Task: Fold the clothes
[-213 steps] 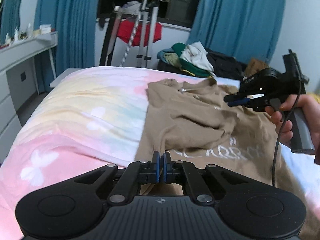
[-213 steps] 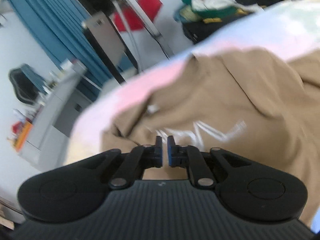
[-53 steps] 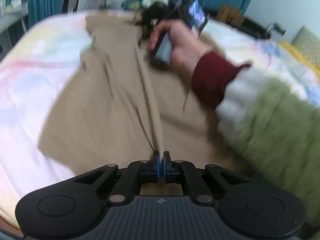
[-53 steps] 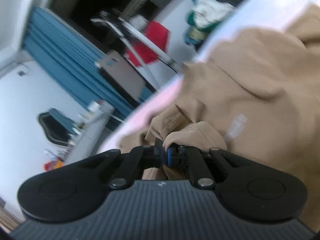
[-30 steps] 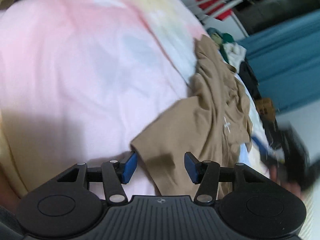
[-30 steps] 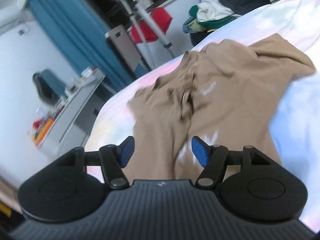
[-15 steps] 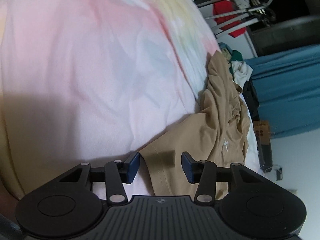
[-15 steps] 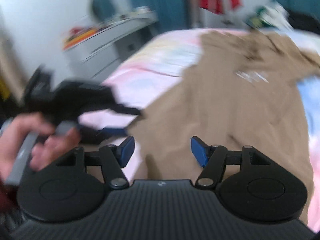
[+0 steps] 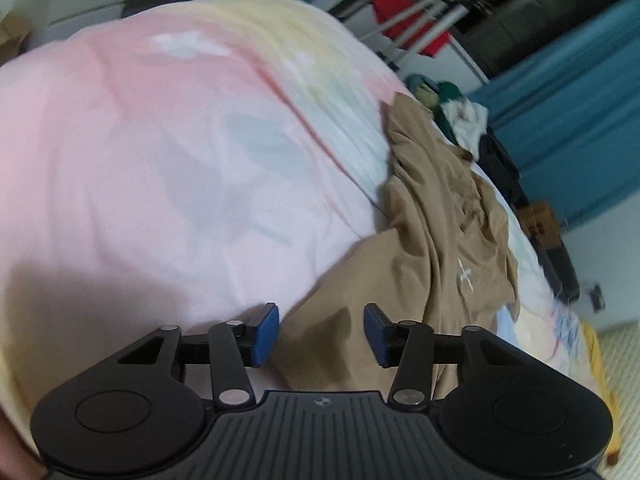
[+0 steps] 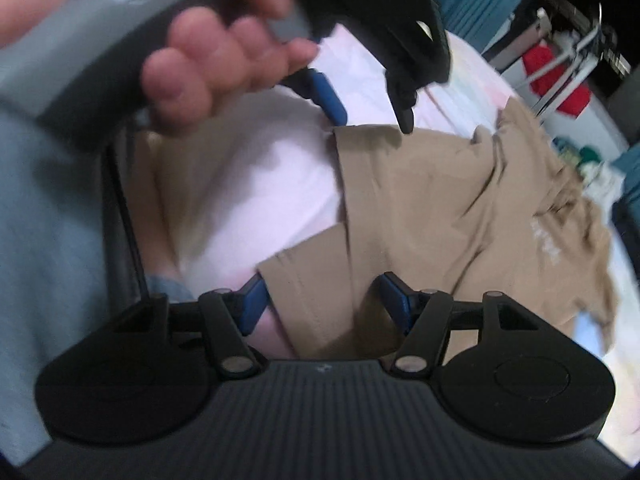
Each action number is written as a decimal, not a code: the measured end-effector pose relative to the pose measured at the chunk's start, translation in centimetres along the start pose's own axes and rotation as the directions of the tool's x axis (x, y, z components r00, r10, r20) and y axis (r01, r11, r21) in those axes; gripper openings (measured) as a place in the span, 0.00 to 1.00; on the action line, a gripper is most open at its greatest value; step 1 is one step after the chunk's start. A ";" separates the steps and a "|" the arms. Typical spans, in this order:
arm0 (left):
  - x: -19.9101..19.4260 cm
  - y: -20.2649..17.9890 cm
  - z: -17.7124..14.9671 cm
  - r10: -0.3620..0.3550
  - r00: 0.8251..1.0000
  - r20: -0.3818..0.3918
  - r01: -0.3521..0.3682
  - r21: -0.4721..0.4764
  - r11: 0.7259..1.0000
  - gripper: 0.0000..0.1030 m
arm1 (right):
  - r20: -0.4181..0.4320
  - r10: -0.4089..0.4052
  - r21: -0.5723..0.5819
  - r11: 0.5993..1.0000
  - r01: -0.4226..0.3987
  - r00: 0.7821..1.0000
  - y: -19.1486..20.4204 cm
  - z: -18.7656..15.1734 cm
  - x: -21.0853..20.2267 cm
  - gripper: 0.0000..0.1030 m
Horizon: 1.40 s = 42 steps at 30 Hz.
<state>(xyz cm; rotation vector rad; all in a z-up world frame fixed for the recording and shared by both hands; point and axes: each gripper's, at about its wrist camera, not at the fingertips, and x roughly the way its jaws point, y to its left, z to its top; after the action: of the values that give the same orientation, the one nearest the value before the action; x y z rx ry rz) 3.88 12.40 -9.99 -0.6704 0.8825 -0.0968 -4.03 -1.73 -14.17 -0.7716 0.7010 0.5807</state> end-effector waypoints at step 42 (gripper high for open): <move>-4.1 -11.6 -1.2 0.073 0.990 0.119 -0.120 0.463 0.878 0.81 | 0.372 -0.110 0.799 0.544 -0.257 0.922 -21.7 -7.5 -6.7 0.64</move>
<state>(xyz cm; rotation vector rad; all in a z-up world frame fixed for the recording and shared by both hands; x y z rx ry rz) 2.49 4.00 -1.03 -0.1725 0.7569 -0.1806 4.12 -21.74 -3.93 0.3045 0.5501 0.3746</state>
